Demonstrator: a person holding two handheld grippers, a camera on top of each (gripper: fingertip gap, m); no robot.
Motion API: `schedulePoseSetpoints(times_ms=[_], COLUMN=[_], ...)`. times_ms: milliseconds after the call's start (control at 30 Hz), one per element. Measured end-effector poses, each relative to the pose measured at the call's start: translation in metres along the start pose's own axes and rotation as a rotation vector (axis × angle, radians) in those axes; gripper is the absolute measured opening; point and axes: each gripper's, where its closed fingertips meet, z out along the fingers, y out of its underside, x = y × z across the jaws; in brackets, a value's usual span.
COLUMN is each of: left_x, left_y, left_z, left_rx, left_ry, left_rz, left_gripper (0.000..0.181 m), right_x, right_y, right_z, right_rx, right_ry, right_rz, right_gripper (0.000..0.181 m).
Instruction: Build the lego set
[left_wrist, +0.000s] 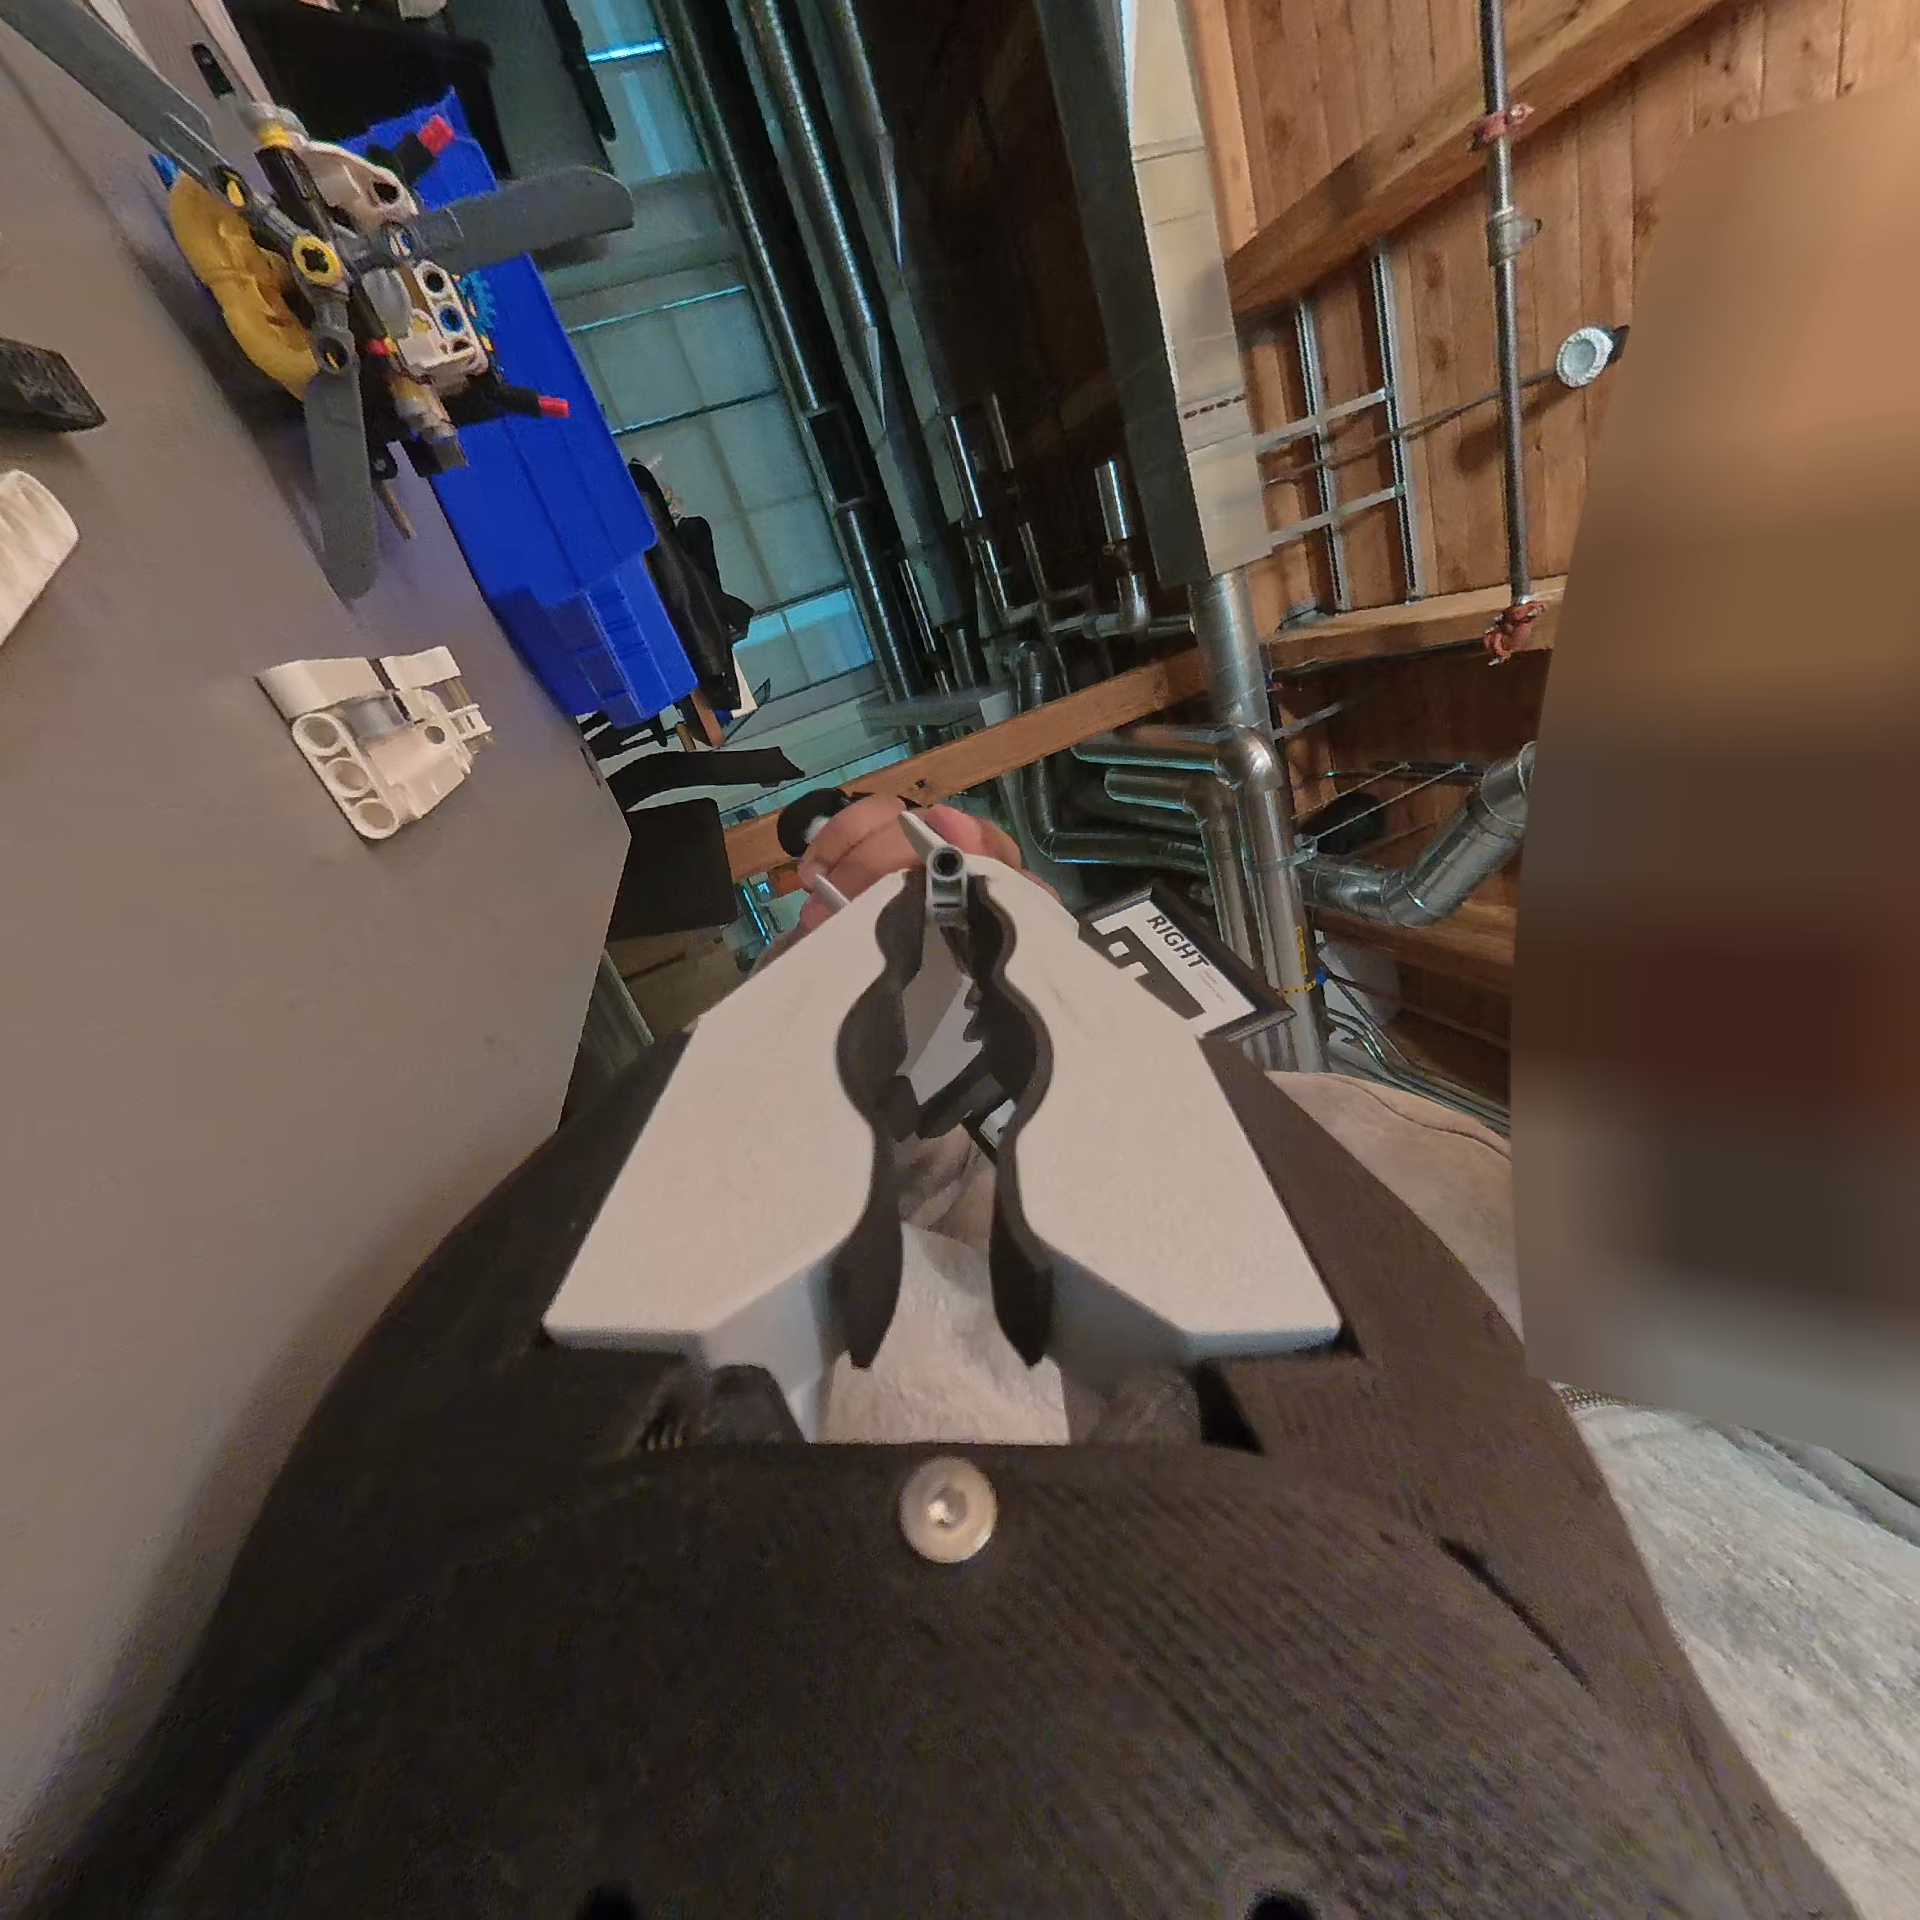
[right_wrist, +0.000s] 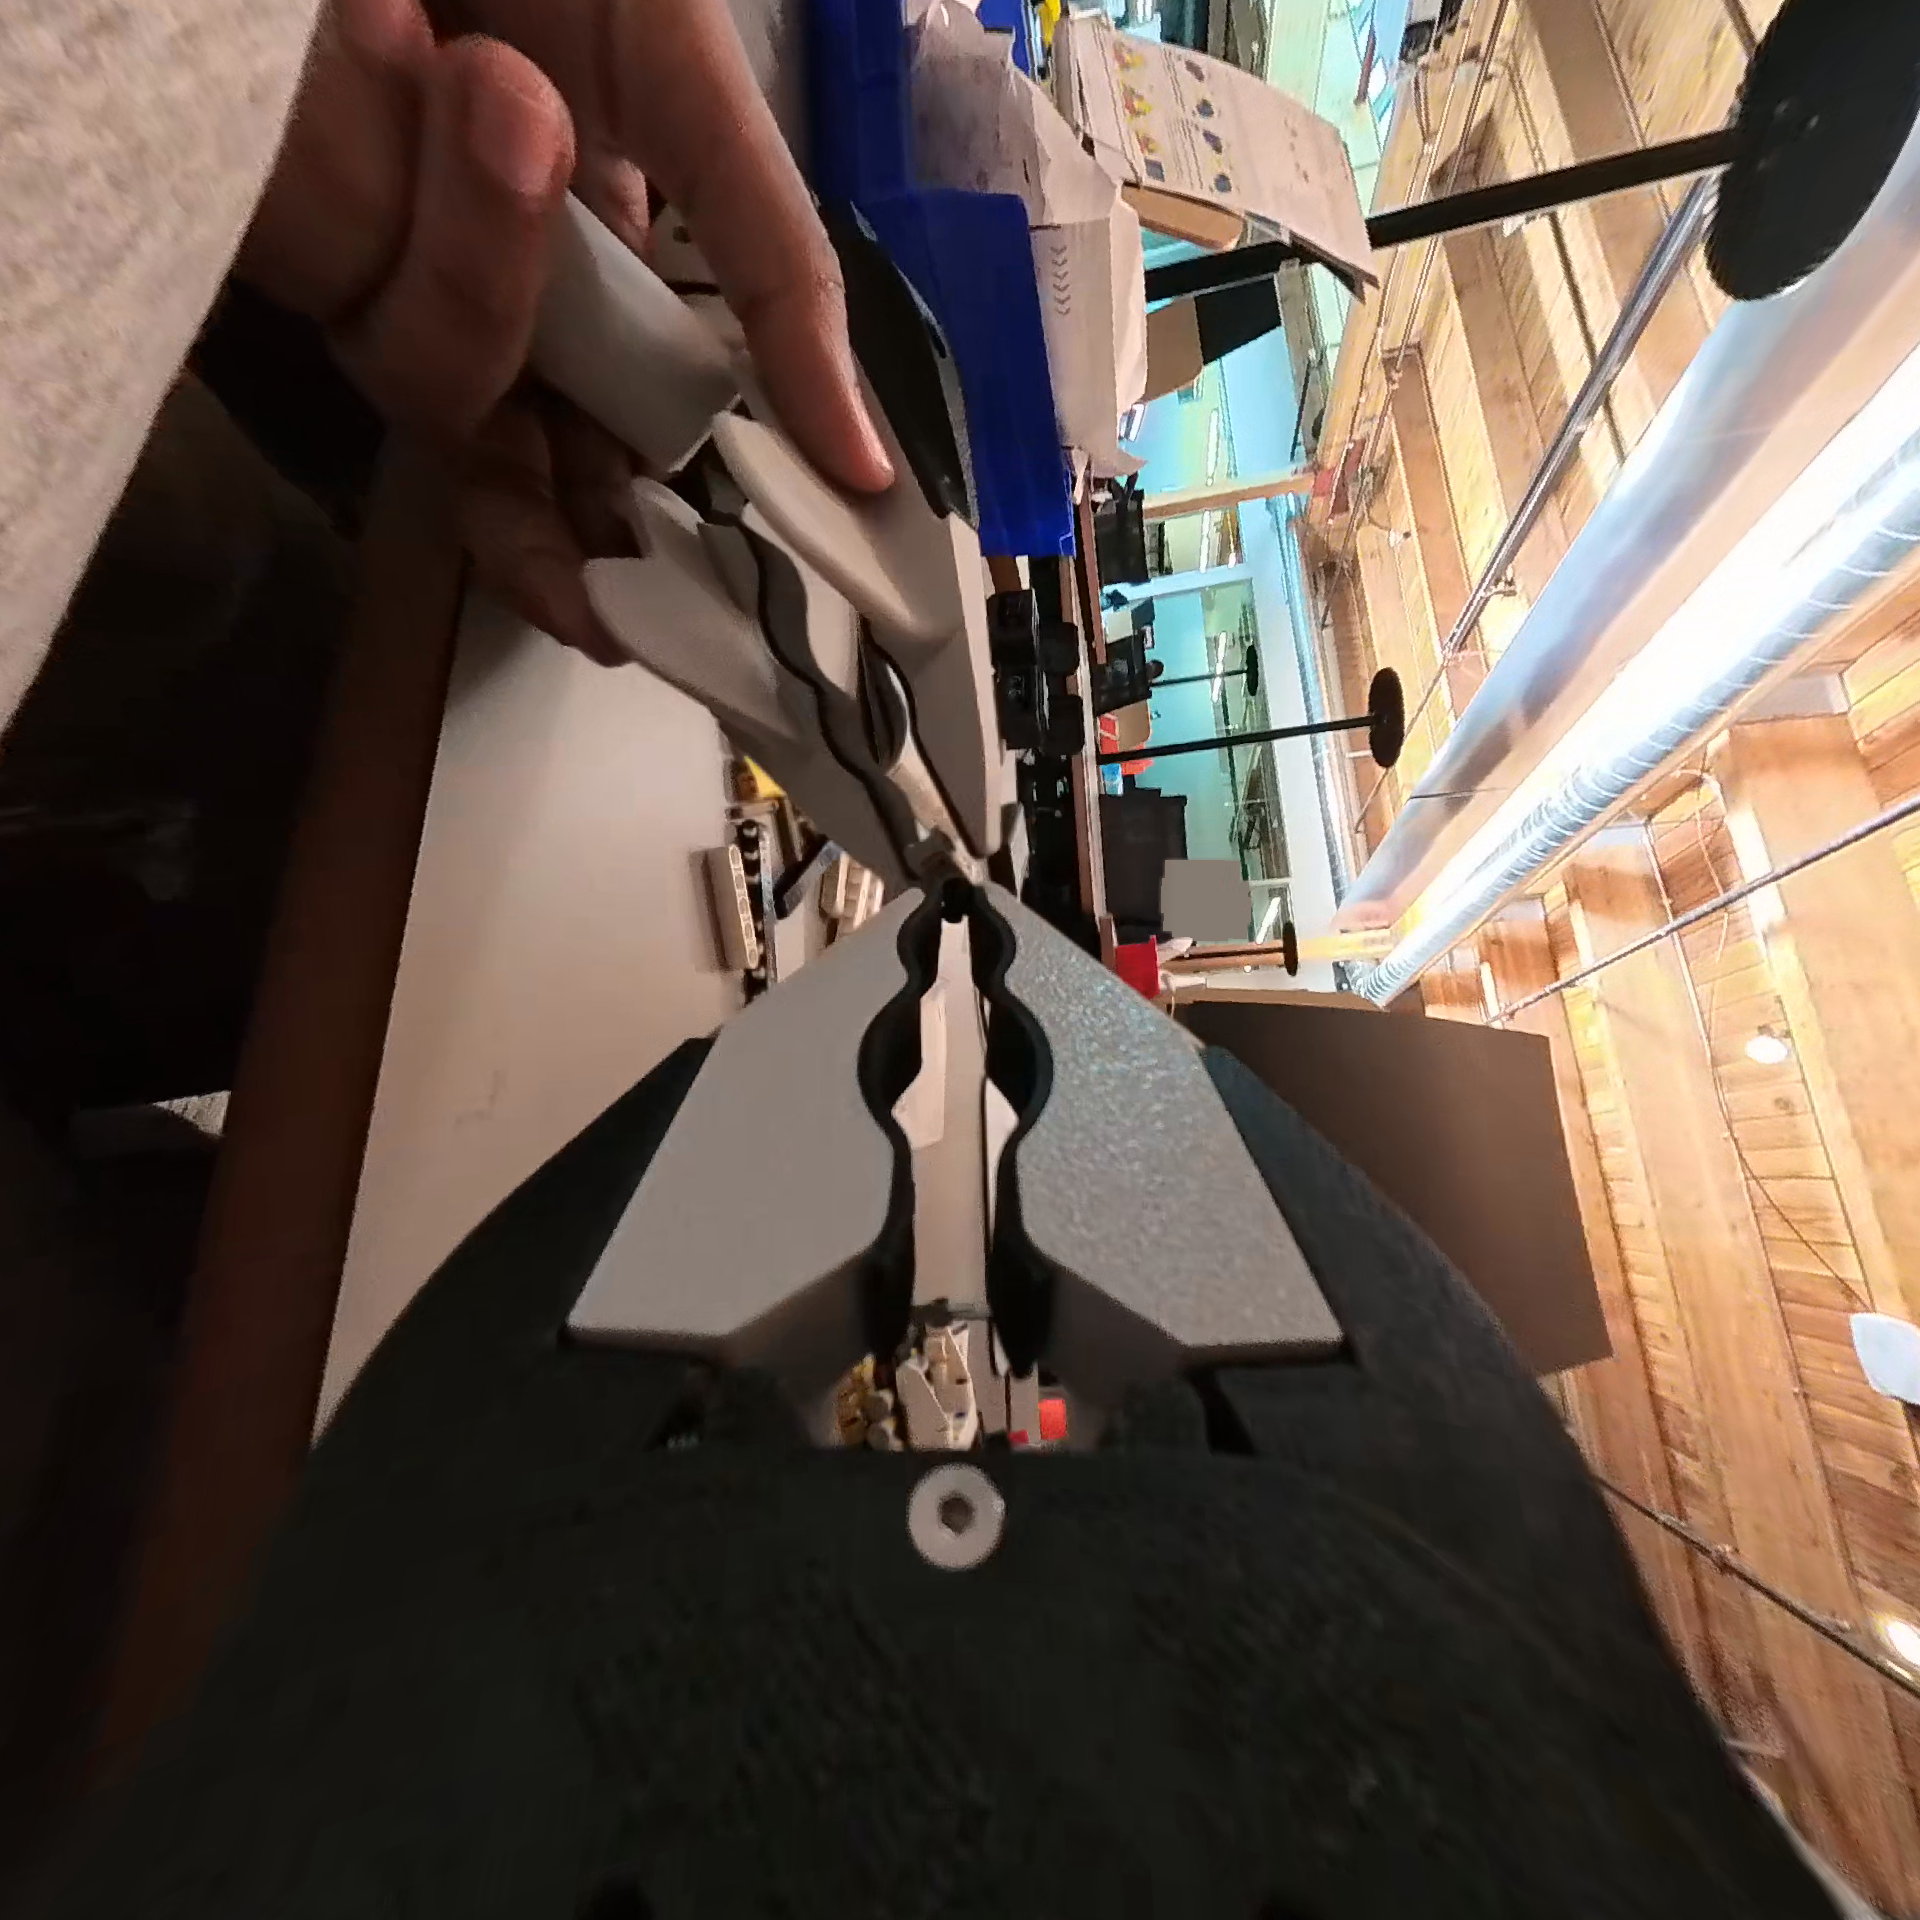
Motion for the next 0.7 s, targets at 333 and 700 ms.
schedulePoseSetpoints(times_ms=[333, 700], left_x=[-0.009, -0.057], left_y=[-0.003, -0.011], left_z=[0.008, 0.009], left_rx=[-0.064, -0.394], left_ry=[-0.272, -0.725], left_rz=[0.431, 0.973], left_gripper=[0.005, 0.006], right_x=[-0.022, -0.046], right_y=[0.013, 0.086], right_z=[-0.007, -0.015], right_rx=[0.047, -0.239], right_ry=[-0.248, -0.243], right_rz=[0.644, 0.94], right_gripper=[0.03, 0.034])
